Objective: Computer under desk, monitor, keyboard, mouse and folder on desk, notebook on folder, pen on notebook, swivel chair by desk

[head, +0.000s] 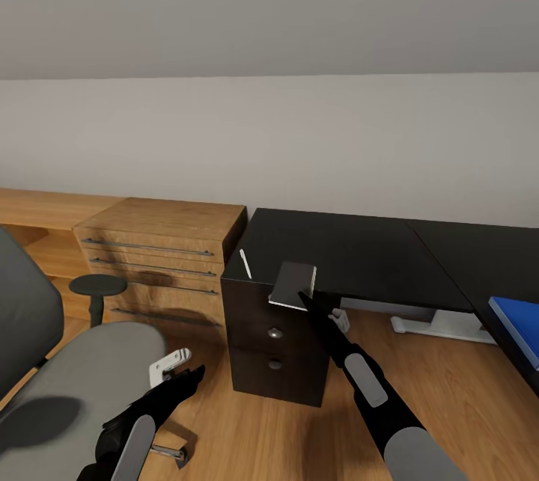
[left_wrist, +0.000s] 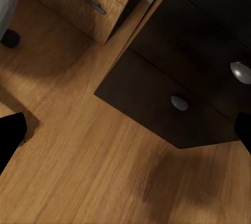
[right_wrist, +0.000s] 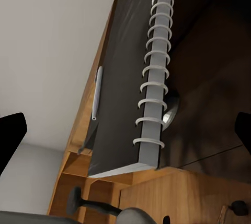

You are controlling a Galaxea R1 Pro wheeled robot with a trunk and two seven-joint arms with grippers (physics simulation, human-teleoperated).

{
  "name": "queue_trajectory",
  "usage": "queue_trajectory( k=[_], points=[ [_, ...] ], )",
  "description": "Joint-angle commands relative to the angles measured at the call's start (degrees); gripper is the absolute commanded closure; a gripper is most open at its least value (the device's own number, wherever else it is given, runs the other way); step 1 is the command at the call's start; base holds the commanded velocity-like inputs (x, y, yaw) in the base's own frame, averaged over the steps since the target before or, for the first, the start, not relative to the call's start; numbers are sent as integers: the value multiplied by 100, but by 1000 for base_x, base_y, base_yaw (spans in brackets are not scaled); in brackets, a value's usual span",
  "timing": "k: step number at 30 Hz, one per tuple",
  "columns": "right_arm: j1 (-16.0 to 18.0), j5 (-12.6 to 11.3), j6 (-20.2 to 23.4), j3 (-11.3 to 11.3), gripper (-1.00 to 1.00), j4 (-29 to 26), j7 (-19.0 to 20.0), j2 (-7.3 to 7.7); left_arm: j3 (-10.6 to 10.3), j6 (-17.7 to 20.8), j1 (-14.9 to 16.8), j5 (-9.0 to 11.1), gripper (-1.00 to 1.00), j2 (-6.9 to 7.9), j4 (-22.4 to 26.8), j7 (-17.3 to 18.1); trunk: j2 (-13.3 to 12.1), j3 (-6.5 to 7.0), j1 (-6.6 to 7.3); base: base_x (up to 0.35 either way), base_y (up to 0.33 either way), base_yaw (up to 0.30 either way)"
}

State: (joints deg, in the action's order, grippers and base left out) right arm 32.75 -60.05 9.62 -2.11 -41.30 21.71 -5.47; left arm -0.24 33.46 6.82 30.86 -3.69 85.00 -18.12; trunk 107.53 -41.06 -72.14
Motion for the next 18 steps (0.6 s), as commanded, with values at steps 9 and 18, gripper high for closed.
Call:
queue_trajectory(
  k=[9,18],
  points=[
    [3,-60,31,-5,-100,-1,8,2,-3,11,3,61,-100,0,7,-52,3,-6,1,41,17,0],
    [3,-60,31,-28,-100,-1,8,-4,-5,19,3,61,-100,0,5,-52,3,-6,1,1,0,0]
  ],
)
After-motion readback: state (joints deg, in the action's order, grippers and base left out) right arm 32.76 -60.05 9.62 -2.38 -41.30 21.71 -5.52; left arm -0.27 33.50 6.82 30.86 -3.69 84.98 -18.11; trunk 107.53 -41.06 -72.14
